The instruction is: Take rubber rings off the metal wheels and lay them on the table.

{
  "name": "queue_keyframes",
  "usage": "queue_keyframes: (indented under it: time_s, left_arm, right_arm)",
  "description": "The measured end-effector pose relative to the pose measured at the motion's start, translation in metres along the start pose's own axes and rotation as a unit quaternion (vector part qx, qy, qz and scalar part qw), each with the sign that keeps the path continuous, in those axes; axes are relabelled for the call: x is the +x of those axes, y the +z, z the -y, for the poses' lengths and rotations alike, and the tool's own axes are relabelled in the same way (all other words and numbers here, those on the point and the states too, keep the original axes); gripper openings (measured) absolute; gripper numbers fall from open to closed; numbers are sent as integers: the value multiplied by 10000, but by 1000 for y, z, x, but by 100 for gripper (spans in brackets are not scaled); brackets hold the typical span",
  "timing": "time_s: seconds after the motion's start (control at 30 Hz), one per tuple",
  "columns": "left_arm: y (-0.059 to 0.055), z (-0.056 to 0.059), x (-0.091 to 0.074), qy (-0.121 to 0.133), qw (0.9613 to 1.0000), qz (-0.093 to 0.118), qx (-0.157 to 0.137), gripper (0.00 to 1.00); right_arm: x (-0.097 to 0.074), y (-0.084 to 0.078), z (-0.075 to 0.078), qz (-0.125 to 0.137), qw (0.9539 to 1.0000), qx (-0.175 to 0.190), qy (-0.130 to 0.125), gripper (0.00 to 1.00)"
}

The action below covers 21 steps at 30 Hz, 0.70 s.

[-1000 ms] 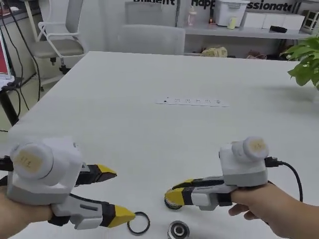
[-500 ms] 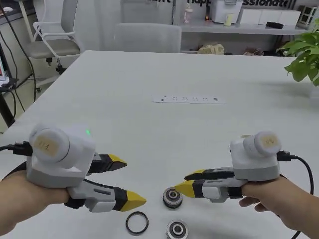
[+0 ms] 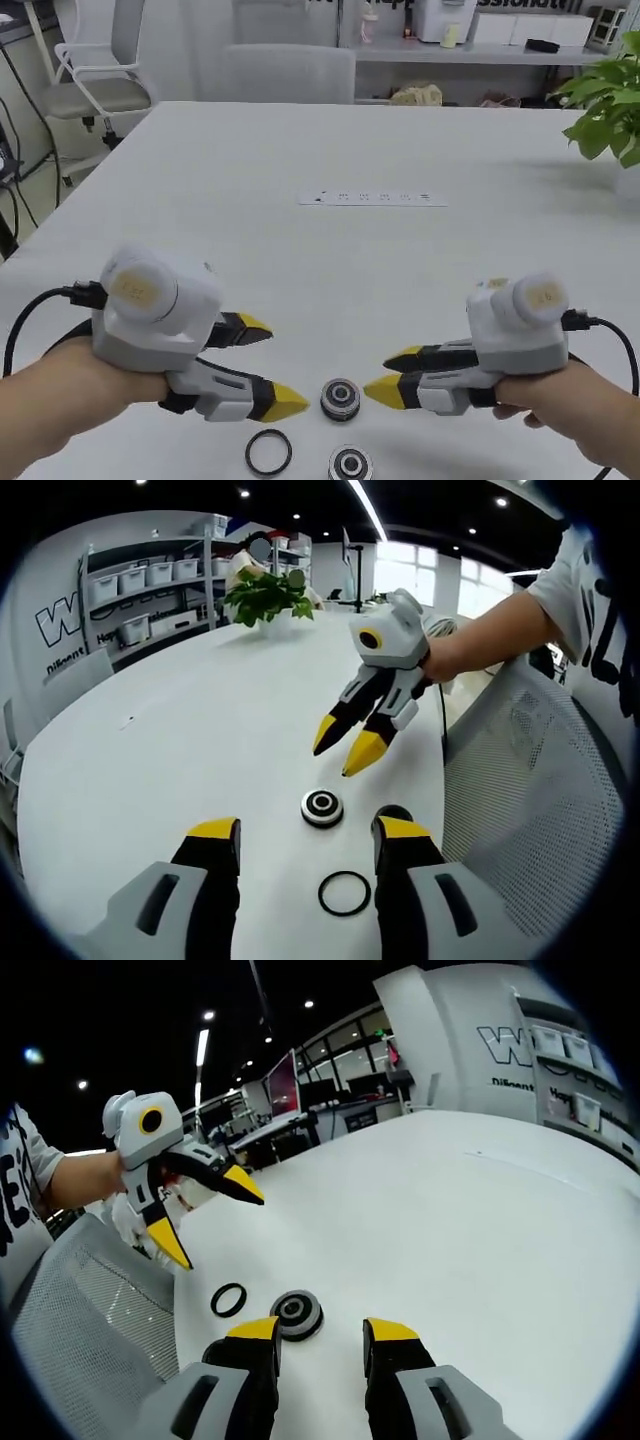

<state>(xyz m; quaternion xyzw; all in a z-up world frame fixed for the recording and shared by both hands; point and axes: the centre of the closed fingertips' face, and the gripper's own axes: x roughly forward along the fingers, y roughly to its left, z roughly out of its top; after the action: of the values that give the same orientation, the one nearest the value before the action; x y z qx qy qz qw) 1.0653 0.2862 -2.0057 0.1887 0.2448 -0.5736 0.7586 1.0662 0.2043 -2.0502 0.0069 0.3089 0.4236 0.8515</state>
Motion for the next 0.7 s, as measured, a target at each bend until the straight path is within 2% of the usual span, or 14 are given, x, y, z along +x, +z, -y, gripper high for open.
queue_keyframes:
  time_s: [0.4, 0.7]
  left_arm:
    - [3, 7, 25, -214, 9997, -91, 89, 46]
    - [-4, 14, 43, -379, 9989, -247, 136, 41]
  right_arm:
    - [6, -14, 0, -204, 9994, -292, -6, 30]
    - [13, -18, -7, -275, 9981, -533, 125, 28]
